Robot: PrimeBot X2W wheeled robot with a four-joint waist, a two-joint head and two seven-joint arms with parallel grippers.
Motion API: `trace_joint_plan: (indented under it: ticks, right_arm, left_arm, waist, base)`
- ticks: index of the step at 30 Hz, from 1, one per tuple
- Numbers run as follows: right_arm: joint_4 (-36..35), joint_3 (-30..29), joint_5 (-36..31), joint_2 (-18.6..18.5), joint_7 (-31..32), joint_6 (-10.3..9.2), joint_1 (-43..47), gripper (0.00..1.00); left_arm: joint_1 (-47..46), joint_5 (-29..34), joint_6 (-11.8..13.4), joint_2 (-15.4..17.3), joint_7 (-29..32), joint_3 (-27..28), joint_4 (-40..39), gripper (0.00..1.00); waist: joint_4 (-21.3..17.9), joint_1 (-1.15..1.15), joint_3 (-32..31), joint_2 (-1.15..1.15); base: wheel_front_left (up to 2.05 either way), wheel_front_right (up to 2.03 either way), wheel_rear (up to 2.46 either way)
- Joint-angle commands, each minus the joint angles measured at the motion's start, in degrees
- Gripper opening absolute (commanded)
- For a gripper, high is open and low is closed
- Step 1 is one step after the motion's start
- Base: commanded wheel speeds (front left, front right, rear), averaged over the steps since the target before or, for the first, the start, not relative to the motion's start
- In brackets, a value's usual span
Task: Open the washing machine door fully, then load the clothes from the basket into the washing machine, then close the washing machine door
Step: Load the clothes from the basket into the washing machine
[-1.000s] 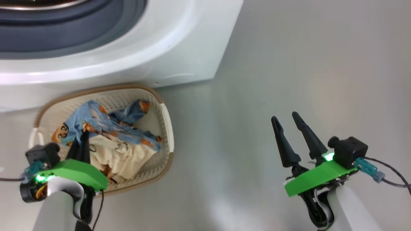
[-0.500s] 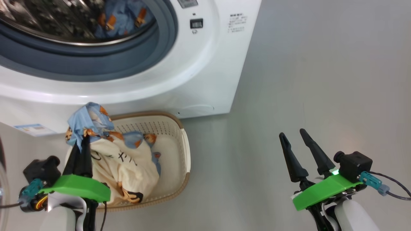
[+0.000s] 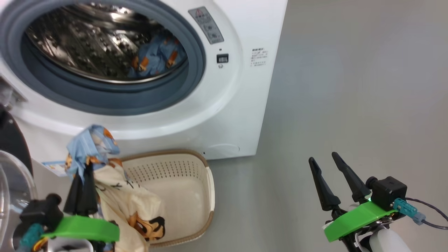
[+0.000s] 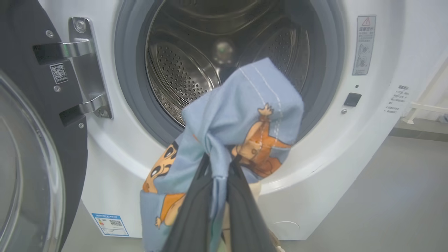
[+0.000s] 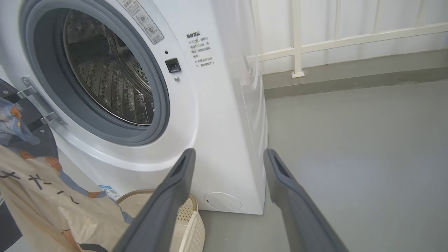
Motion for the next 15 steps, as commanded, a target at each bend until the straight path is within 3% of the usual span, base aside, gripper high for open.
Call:
trace_joint_plan:
  ticks: [1, 15]
  right_arm:
    - [-1.3, 1.53, -0.82, -0.3, -0.28, 0.09, 0.46, 1.0]
    - [-2.11, 0.29, -2.12, -0.4, -0.28, 0.09, 4.37, 1.0]
  left_arm:
    - [0.8, 0.46, 0.5, 0.82, -0.37, 1.23, -2.59, 0.0]
    - [10.51, 1.71, 4.35, 0.8, -0.37, 0.38, -9.92, 0.0]
  waist:
    - [0.13, 0.0, -3.05, 0.0]
    - [0.18, 0.0, -9.98, 0.0]
  base:
    - [0.0, 0.0, 0.0]
    - [0.0, 0.0, 0.0]
